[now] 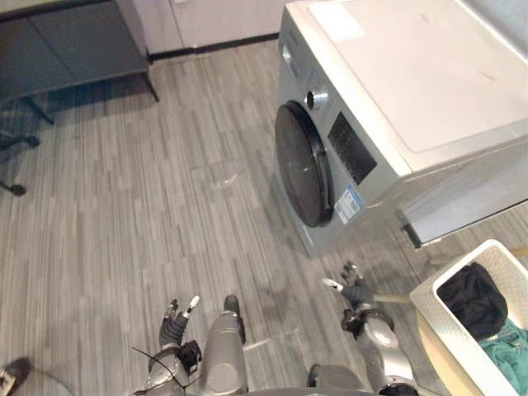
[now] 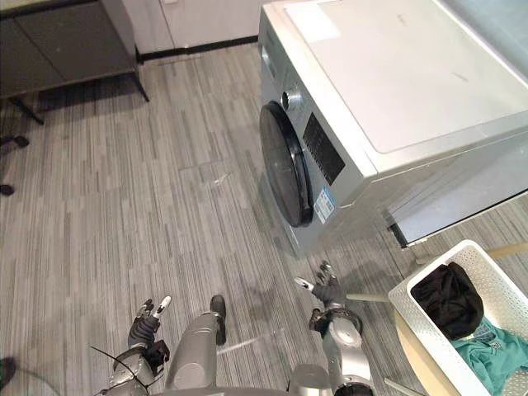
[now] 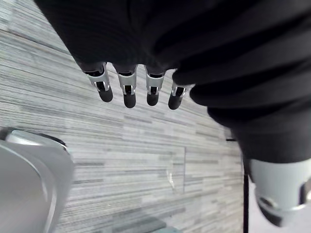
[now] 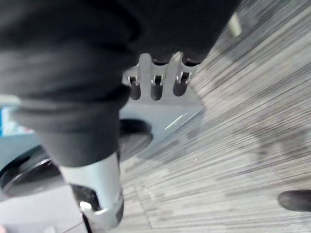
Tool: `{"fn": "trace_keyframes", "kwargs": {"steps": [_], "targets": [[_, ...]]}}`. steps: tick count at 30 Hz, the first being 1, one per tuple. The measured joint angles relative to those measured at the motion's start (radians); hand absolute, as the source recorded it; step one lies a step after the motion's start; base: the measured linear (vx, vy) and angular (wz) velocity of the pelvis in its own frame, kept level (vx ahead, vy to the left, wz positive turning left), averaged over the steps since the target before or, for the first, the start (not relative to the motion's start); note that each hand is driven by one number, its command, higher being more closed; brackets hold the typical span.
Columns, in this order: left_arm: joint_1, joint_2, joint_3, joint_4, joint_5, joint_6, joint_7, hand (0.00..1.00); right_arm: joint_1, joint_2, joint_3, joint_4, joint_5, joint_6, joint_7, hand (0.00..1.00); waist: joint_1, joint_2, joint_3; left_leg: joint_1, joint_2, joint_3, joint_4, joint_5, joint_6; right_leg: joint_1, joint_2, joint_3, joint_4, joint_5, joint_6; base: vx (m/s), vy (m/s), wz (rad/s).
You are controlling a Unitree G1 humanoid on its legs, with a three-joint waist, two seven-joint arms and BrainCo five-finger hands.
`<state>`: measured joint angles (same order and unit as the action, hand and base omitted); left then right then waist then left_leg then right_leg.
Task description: Pick up the laundry basket with both hands and put the clothes into the washing machine.
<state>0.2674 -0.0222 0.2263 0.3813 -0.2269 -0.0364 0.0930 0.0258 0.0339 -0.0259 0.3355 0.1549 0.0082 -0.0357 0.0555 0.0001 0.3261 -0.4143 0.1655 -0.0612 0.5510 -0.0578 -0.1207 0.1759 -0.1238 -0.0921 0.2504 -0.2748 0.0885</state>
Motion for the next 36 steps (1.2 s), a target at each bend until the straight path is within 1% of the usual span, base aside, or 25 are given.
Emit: {"fn": "trace_keyframes", "kwargs": {"steps": [1, 2, 3, 4, 5, 6, 7, 8, 9, 10, 11, 13, 14, 16, 17, 18, 21, 23, 24, 25, 26, 27, 28, 32, 36], "targets": [[0.028, -0.018, -0.007, -0.014, -0.006, -0.006, 0.000, 0.00, -0.003, -0.008, 0.016, -0.016, 0.001, -0.008, 0.002, 0.00, 0.016, 0.038, -0.019, 0.023, 0.009, -0.036, -0.026, -0.053, -0.016, -0.002, 0.015, 0.038, 0.015, -0.030, 0.037, 0.07, 0.296, -0.94], [0.026, -0.009, -0.010, -0.014, -0.006, -0.006, -0.001, 0.00, -0.007, 0.009, 0.017, -0.019, 0.001, -0.009, 0.004, 0.00, 0.018, 0.009, -0.018, 0.017, -0.002, -0.006, 0.006, -0.072, -0.018, 0.001, -0.010, 0.044, 0.021, -0.061, 0.059, 0.08, 0.276, -0.76], [0.021, 0.013, -0.024, -0.015, -0.006, -0.007, -0.001, 0.00, -0.004, 0.024, 0.032, -0.050, 0.001, -0.009, 0.009, 0.00, 0.010, -0.027, -0.019, -0.004, -0.032, 0.019, 0.057, -0.120, -0.004, -0.016, -0.061, 0.042, 0.051, -0.100, 0.089, 0.09, 0.222, -0.21], [0.011, 0.012, -0.031, -0.007, -0.005, -0.006, -0.004, 0.00, 0.016, 0.030, 0.036, -0.063, 0.002, -0.010, 0.015, 0.00, 0.006, -0.040, -0.016, -0.006, -0.047, 0.032, 0.082, -0.146, 0.003, -0.039, -0.075, 0.046, 0.108, -0.106, 0.085, 0.13, 0.192, -0.30], [-0.003, 0.006, -0.036, 0.021, -0.005, -0.005, -0.004, 0.00, 0.024, 0.035, 0.037, -0.062, 0.001, -0.008, 0.017, 0.00, 0.013, -0.042, -0.013, 0.002, -0.052, 0.060, 0.095, -0.165, 0.028, -0.142, -0.096, 0.079, 0.300, -0.084, 0.047, 0.15, 0.278, -0.58], [-0.002, 0.011, -0.038, 0.037, -0.005, -0.003, -0.003, 0.00, 0.023, 0.046, 0.056, -0.042, 0.002, -0.006, 0.017, 0.00, 0.014, -0.058, -0.005, 0.041, -0.056, 0.107, 0.090, -0.184, 0.044, -0.247, -0.128, 0.100, 0.496, -0.019, -0.033, 0.17, 0.273, -0.70], [0.001, 0.015, -0.037, 0.045, -0.005, -0.003, -0.003, 0.00, 0.020, 0.045, 0.077, -0.026, 0.001, -0.003, 0.017, 0.00, 0.014, -0.064, 0.001, 0.072, -0.059, 0.130, 0.082, -0.192, 0.052, -0.276, -0.149, 0.099, 0.560, 0.033, -0.047, 0.19, 0.303, -0.95], [0.019, 0.019, -0.038, 0.053, -0.005, -0.001, -0.002, 0.00, 0.016, 0.042, 0.123, 0.011, 0.001, -0.001, 0.021, 0.00, 0.013, -0.060, 0.003, 0.141, -0.056, 0.179, 0.055, -0.210, 0.073, -0.306, -0.181, 0.090, 0.615, 0.143, -0.045, 0.20, 0.223, -0.87], [0.030, 0.015, -0.039, 0.052, -0.005, -0.001, -0.002, 0.00, 0.014, 0.039, 0.146, 0.025, 0.001, -0.001, 0.022, 0.00, 0.012, -0.057, 0.003, 0.174, -0.047, 0.204, 0.036, -0.216, 0.083, -0.312, -0.193, 0.081, 0.625, 0.181, -0.056, 0.19, 0.218, -1.13], [0.041, 0.017, -0.035, 0.052, -0.005, -0.001, 0.001, 0.00, 0.010, 0.033, 0.189, 0.043, 0.000, 0.000, 0.031, 0.00, 0.010, -0.041, 0.010, 0.226, -0.036, 0.242, -0.005, -0.221, 0.091, -0.335, -0.199, 0.034, 0.646, 0.142, -0.055, 0.18, 0.177, -1.17], [0.041, 0.029, -0.035, 0.052, -0.005, -0.004, 0.002, 0.00, 0.004, 0.026, 0.233, 0.044, 0.000, 0.000, 0.042, 0.00, 0.012, -0.042, 0.009, 0.269, -0.025, 0.282, -0.061, -0.219, 0.094, -0.377, -0.156, -0.046, 0.612, 0.058, -0.035, 0.16, 0.170, -1.12], [0.040, 0.031, -0.038, 0.053, -0.006, -0.005, 0.000, 0.00, -0.002, 0.025, 0.238, 0.042, 0.000, -0.001, 0.048, 0.00, 0.010, -0.043, 0.008, 0.294, -0.020, 0.315, -0.103, -0.211, 0.098, -0.420, -0.091, -0.136, 0.492, 0.014, -0.042, 0.16, 0.112, -0.72], [0.037, 0.030, -0.040, 0.055, -0.006, -0.005, -0.001, 0.00, -0.001, 0.025, 0.236, 0.043, 0.000, -0.001, 0.048, 0.00, 0.007, -0.044, 0.007, 0.299, -0.020, 0.326, -0.107, -0.205, 0.098, -0.429, -0.071, -0.161, 0.436, 0.015, -0.044, 0.22, 0.066, -0.38], [0.032, 0.035, -0.060, 0.067, -0.018, -0.005, 0.001, 0.00, 0.010, 0.026, 0.238, 0.041, 0.000, 0.000, 0.044, 0.00, -0.006, -0.079, -0.013, 0.306, -0.054, 0.342, -0.110, -0.207, 0.100, -0.425, -0.039, -0.194, 0.247, 0.098, -0.093, 0.25, 0.006, 0.11], [0.008, 0.018, -0.080, 0.101, -0.019, -0.005, -0.003, 0.00, 0.014, 0.002, 0.242, 0.040, -0.001, 0.001, 0.039, 0.00, -0.029, -0.023, -0.017, 0.304, -0.038, 0.300, -0.087, -0.217, 0.092, -0.391, -0.013, -0.208, 0.202, 0.111, -0.090, 0.31, -0.002, 0.20], [0.006, 0.001, -0.079, 0.101, -0.019, -0.005, -0.001, 0.00, 0.011, -0.002, 0.253, 0.036, -0.003, 0.001, 0.038, 0.00, -0.027, -0.002, -0.013, 0.296, -0.012, 0.300, -0.044, -0.223, 0.080, -0.370, 0.010, -0.205, 0.173, 0.110, -0.089, 0.32, 0.013, 0.07], [0.001, -0.005, -0.079, 0.101, -0.019, -0.005, 0.001, 0.00, 0.024, -0.002, 0.283, 0.013, -0.010, 0.001, 0.038, 0.00, -0.012, 0.024, -0.010, 0.237, 0.066, 0.276, 0.190, -0.180, 0.039, -0.302, 0.077, -0.157, 0.106, 0.111, -0.093, 0.21, -0.017, -0.55], [-0.005, -0.001, -0.077, 0.102, -0.020, -0.006, 0.002, 0.00, 0.027, 0.001, 0.303, -0.006, -0.016, 0.000, 0.035, 0.00, -0.008, 0.010, -0.017, 0.172, 0.078, 0.254, 0.300, -0.130, 0.074, -0.266, 0.087, -0.104, 0.051, 0.131, -0.102, 0.26, 0.010, -0.87], [-0.007, 0.009, -0.076, 0.105, -0.020, -0.007, 0.002, 0.00, 0.020, 0.001, 0.311, -0.006, -0.034, 0.000, 0.034, 0.00, 0.002, 0.003, -0.025, 0.166, 0.077, 0.245, 0.228, -0.174, 0.078, -0.272, 0.087, -0.057, 0.031, 0.143, -0.099, 0.26, 0.038, -1.12], [-0.011, 0.008, -0.076, 0.113, -0.021, -0.007, 0.002, 0.00, 0.015, -0.002, 0.312, -0.005, -0.045, 0.000, 0.033, 0.00, 0.004, 0.005, -0.027, 0.171, 0.072, 0.223, 0.141, -0.183, 0.071, -0.273, 0.088, -0.034, 0.022, 0.156, -0.095, 0.15, 0.026, -0.98], [-0.014, 0.006, -0.076, 0.123, -0.026, -0.008, 0.002, 0.00, 0.013, -0.005, 0.312, -0.002, -0.050, -0.001, 0.032, 0.00, 0.004, 0.010, -0.029, 0.182, 0.067, 0.200, 0.056, -0.177, 0.061, -0.274, 0.090, -0.019, 0.015, 0.165, -0.089, 0.19, 0.120, -0.81], [-0.014, -0.002, -0.076, 0.148, -0.037, -0.009, 0.003, 0.00, 0.014, -0.016, 0.312, 0.006, -0.061, 0.000, 0.031, 0.00, 0.000, 0.035, -0.040, 0.223, 0.067, 0.169, -0.126, -0.107, 0.017, -0.271, 0.103, -0.011, 0.001, 0.173, -0.077, 0.19, 0.201, -0.64], [-0.022, -0.008, -0.076, 0.184, -0.039, -0.009, 0.008, 0.00, 0.012, -0.026, 0.310, 0.016, -0.083, 0.000, 0.028, 0.00, -0.011, 0.060, -0.053, 0.244, 0.075, 0.149, -0.200, -0.078, -0.013, -0.264, 0.114, -0.008, -0.020, 0.182, -0.059, 0.23, 0.242, -0.42], [-0.063, 0.006, -0.084, 0.217, -0.041, -0.011, 0.025, 0.00, 0.002, -0.026, 0.298, 0.012, -0.144, -0.002, -0.008, 0.00, -0.015, 0.048, -0.057, 0.253, 0.007, 0.186, -0.275, -0.055, 0.015, -0.274, 0.047, -0.013, -0.070, 0.213, -0.016, 0.09, 0.175, -0.02], [-0.063, 0.019, -0.103, 0.217, -0.049, -0.013, 0.054, 0.00, -0.015, -0.019, 0.302, 0.012, -0.203, -0.002, -0.052, 0.00, -0.014, 0.052, -0.056, 0.257, -0.014, 0.217, -0.301, -0.046, 0.028, -0.287, 0.019, 0.005, -0.089, 0.227, 0.004, -0.01, 0.094, -0.15]]}}
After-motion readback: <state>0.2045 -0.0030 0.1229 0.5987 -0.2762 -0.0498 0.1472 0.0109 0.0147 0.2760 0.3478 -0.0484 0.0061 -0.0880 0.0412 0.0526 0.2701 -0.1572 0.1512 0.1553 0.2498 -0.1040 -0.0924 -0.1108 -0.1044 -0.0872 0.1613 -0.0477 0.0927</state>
